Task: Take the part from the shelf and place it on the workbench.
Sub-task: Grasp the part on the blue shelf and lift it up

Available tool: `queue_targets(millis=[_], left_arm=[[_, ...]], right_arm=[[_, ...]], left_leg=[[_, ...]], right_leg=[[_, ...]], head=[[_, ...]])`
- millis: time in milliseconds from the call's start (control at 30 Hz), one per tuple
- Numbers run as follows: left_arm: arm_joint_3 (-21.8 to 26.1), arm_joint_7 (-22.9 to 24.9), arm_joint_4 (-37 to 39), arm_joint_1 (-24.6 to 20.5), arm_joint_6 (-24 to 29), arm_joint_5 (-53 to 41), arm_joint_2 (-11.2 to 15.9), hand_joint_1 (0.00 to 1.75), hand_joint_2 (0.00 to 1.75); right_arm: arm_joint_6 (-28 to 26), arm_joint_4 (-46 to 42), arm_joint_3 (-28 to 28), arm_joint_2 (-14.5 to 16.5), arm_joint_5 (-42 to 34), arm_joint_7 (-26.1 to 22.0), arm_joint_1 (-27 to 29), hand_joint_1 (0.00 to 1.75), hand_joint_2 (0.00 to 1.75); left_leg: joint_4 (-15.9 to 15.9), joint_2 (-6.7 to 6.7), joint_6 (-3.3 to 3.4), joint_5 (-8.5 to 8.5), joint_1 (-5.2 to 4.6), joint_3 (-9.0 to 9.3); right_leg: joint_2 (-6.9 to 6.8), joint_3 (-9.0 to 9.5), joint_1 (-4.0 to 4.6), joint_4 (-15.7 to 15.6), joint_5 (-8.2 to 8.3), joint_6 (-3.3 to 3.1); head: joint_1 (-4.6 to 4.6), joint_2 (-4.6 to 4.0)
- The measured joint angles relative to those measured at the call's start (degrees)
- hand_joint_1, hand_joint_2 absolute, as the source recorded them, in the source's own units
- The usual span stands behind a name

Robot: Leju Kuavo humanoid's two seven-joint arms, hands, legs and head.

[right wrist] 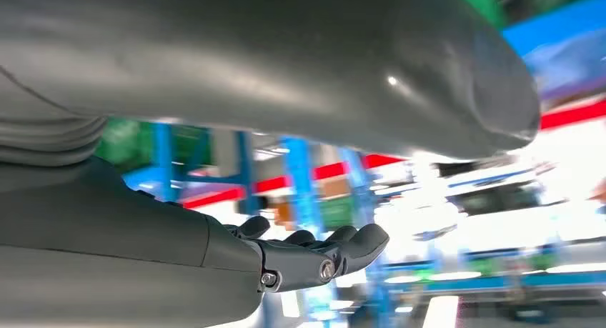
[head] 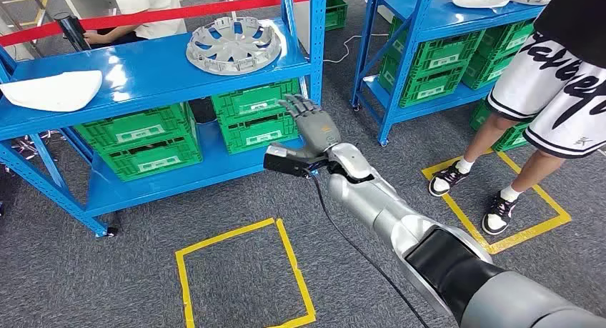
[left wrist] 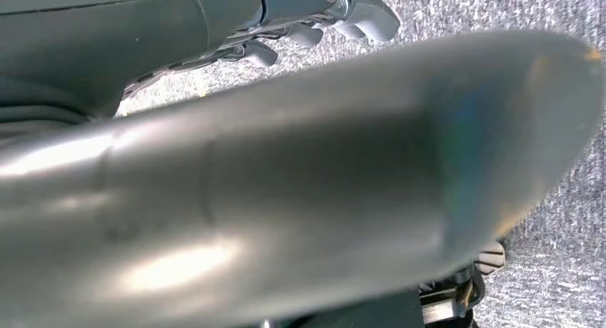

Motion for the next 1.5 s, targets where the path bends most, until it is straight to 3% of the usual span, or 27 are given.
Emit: queue_targets(millis=[167,300,367,433,467,500,567,633,700,767,833,867,933,967,1000,1033,1100,1133,1167,1267,1333,1400,1433,1500], left_arm=[[0.51,0.32,0.05,-0.53,-0.49,-1.30,-0.07,0.00,0.00],[0.82,0.41,0.07,-1.25,-0.62,-2.29,-0.19,0.00,0.00],[0.86,0.40,0.08,-1.46,-0.68,-2.43,-0.30,0.00,0.00],[0.87,0.39,0.13,-1.53,-0.74,-2.43,-0.36,0.00,0.00],[0.87,0.39,0.16,-1.51,-0.78,-2.43,-0.39,0.00,0.00],[0.89,0.39,0.22,-1.50,-0.80,-2.43,-0.40,0.00,0.00],[0.97,0.39,0.31,-1.50,-0.86,-2.43,-0.44,0.00,0.00],[1.15,0.39,0.37,-1.55,-0.94,-2.43,-0.44,0.00,0.00],[1.29,0.46,0.41,-1.58,-1.02,-2.43,-0.45,0.00,0.00],[1.35,0.62,0.41,-1.61,-1.06,-2.43,-0.50,0.00,0.00],[1.44,0.70,0.38,-1.70,-1.05,-2.43,-0.51,0.00,0.00],[1.50,0.71,0.37,-1.71,-1.04,-2.44,-0.51,0.00,0.00],[1.64,0.72,0.45,-1.57,-1.04,-2.47,-0.52,0.00,0.00],[1.69,0.74,0.49,-1.40,-1.04,-2.51,-0.52,0.00,0.00],[1.72,0.75,0.53,-1.22,-1.04,-2.55,-0.53,0.00,0.00],[1.73,0.75,0.56,-1.08,-1.05,-2.58,-0.54,0.00,0.00],[1.74,0.74,0.60,-0.91,-1.05,-2.65,-0.51,0.00,0.00],[1.74,0.73,0.63,-0.87,-1.05,-2.71,-0.48,0.00,0.00],[1.75,0.70,0.66,-0.91,-1.04,-2.79,-0.45,0.00,0.00],[1.76,0.58,0.68,-1.12,-1.04,-3.02,-0.45,0.00,0.00],[1.78,0.55,0.64,-1.12,-1.04,-3.07,-0.43,0.00,0.00],[1.80,0.55,0.61,-1.16,-1.04,-3.06,-0.44,0.00,0.00],[1.80,0.57,0.62,-1.14,-1.03,-3.03,-0.46,0.00,0.00],[1.82,0.58,0.63,-0.89,-1.00,-2.93,-0.52,0.00,0.00]], right_arm=[[-0.57,-1.37,6.91,-0.72,-0.50,1.17,0.16,0.00,0.00],[-1.07,-2.69,10.60,-1.72,-1.61,1.72,0.40,0.00,0.00],[-1.29,-3.15,11.41,-2.30,-1.92,1.73,0.64,0.00,0.00],[-1.33,-3.30,12.13,-2.76,-2.04,1.74,1.21,0.00,0.00],[-1.33,-3.33,12.43,-2.93,-2.07,1.75,1.58,0.00,0.00],[-1.33,-3.35,12.72,-3.10,-2.09,1.75,1.84,0.00,0.00],[-1.34,-3.47,13.22,-3.42,-2.12,1.78,1.98,0.00,0.00],[-1.41,-3.68,13.59,-3.65,-2.14,2.08,1.91,0.00,0.00],[-1.53,-4.16,13.84,-3.78,-2.03,2.75,2.29,0.00,0.00],[-1.58,-4.88,13.98,-4.01,-1.82,3.34,2.83,0.00,0.00],[-1.56,-5.52,14.02,-4.26,-1.70,3.55,2.97,0.00,0.00],[-1.53,-5.74,14.02,-4.32,-1.69,3.56,3.02,0.00,0.00],[-1.46,-5.87,14.05,-4.43,-1.67,3.55,3.33,0.00,0.00],[-1.42,-5.88,14.06,-4.45,-1.65,3.54,3.62,0.00,0.00],[-1.40,-5.90,14.07,-4.47,-1.62,3.54,3.91,0.00,0.00],[-1.40,-5.98,14.07,-4.49,-1.60,3.54,4.13,0.00,0.00],[-1.40,-6.25,14.07,-4.54,-1.58,3.54,4.31,0.00,0.00],[-1.37,-6.41,14.08,-4.56,-1.59,3.54,4.33,0.00,0.00],[-1.32,-6.56,14.10,-4.60,-1.58,3.54,4.35,0.00,0.00],[-1.21,-6.99,14.15,-4.85,-1.57,3.55,4.39,0.00,0.00],[-1.18,-7.24,14.15,-5.00,-1.57,3.52,4.29,0.00,0.00],[-1.07,-7.33,14.17,-5.09,-1.55,3.50,4.12,0.00,0.00],[-0.99,-7.33,14.21,-5.11,-1.52,3.50,4.08,0.00,0.00],[-0.82,-7.33,14.36,-5.15,-1.43,3.47,4.14,0.00,0.00]], left_leg=[[0.26,0.03,0.19,-0.04,-0.18,-0.14],[-0.90,0.24,1.01,0.69,0.20,0.25],[-1.58,0.45,1.34,1.10,0.58,0.63],[-1.57,0.51,1.37,0.93,0.67,0.68],[-1.52,0.52,1.28,0.69,0.76,0.82],[-1.43,0.52,1.09,0.40,0.91,1.05],[-1.00,0.55,0.45,-0.62,1.35,1.69],[-0.41,0.59,-0.43,-1.88,1.48,1.96],[-0.39,0.69,-1.18,-2.70,1.31,2.06],[-0.68,0.82,-1.81,-3.25,1.36,2.58],[1.97,0.51,-2.44,-4.37,1.54,1.58],[5.42,0.26,-2.69,-5.44,1.60,-0.38],[14.25,0.06,-2.95,-7.51,1.61,-6.50],[17.26,0.03,-2.92,-7.38,1.61,-9.26],[18.19,-0.01,-2.78,-5.95,1.59,-11.11],[16.85,-0.09,-2.53,-3.25,1.56,-11.89],[9.89,-0.44,-1.71,3.54,1.34,-10.98],[6.44,-0.61,-1.25,5.62,1.15,-10.01],[4.06,-0.69,-0.95,6.38,0.97,-9.15],[1.52,-0.67,-0.39,5.23,0.97,-7.39],[0.56,-0.76,0.28,4.71,1.25,-5.69],[-0.03,-0.80,0.75,3.81,1.37,-4.04],[-0.10,-0.81,0.82,3.23,1.37,-3.41],[-0.12,-0.83,0.73,1.88,1.38,-1.89]], right_leg=[[0.01,-0.05,-0.11,-0.16,0.20,0.24],[0.05,-0.56,0.05,0.39,0.03,0.88],[0.01,-3.35,0.08,5.37,-2.07,1.17],[0.00,-8.08,-0.17,13.02,-4.18,1.53],[-0.02,-9.83,-0.37,15.23,-3.91,1.74],[-0.05,-10.54,-0.59,15.20,-2.43,1.98],[-0.33,-8.89,-1.08,9.22,2.68,2.58],[-0.73,-6.24,-1.02,3.05,4.82,2.95],[-0.75,-5.27,-0.67,1.43,3.39,1.87],[-0.41,-4.89,-0.68,1.36,2.30,0.31],[-0.13,-4.00,-0.82,1.27,1.48,-0.52],[-0.09,-3.48,-0.87,1.21,1.02,-0.82],[0.06,-2.38,-0.81,1.17,-0.01,-1.18],[0.21,-1.72,-0.76,1.17,-0.58,-1.23],[0.41,-0.93,-0.72,1.17,-1.19,-1.22],[0.60,0.00,-0.70,1.16,-1.86,-1.18],[0.86,1.92,-0.67,1.01,-3.26,-0.98],[1.02,2.64,-0.64,0.81,-3.84,-0.72],[1.16,3.07,-0.63,0.51,-4.25,-0.40],[1.32,3.71,-0.62,0.46,-3.99,0.66],[0.90,2.47,-0.61,3.50,-3.28,1.09],[0.50,-1.83,-0.64,9.94,-4.10,1.47],[0.44,-4.58,-0.65,13.12,-5.38,1.65],[0.39,-8.74,-0.68,15.97,-7.37,1.95]], head=[[-0.01,0.00],[0.06,0.00],[0.23,0.00],[0.37,0.00],[0.37,0.00],[0.38,0.00],[0.37,0.00],[0.46,0.00],[0.52,0.00],[0.51,0.00],[0.33,0.00],[0.24,0.00],[0.14,0.00],[0.13,0.00],[0.13,0.00],[0.14,0.00],[0.12,0.00],[-0.01,0.00],[-0.15,0.00],[-0.40,0.00],[-0.29,0.00],[-0.15,0.00],[-0.09,0.00],[0.00,0.00]])
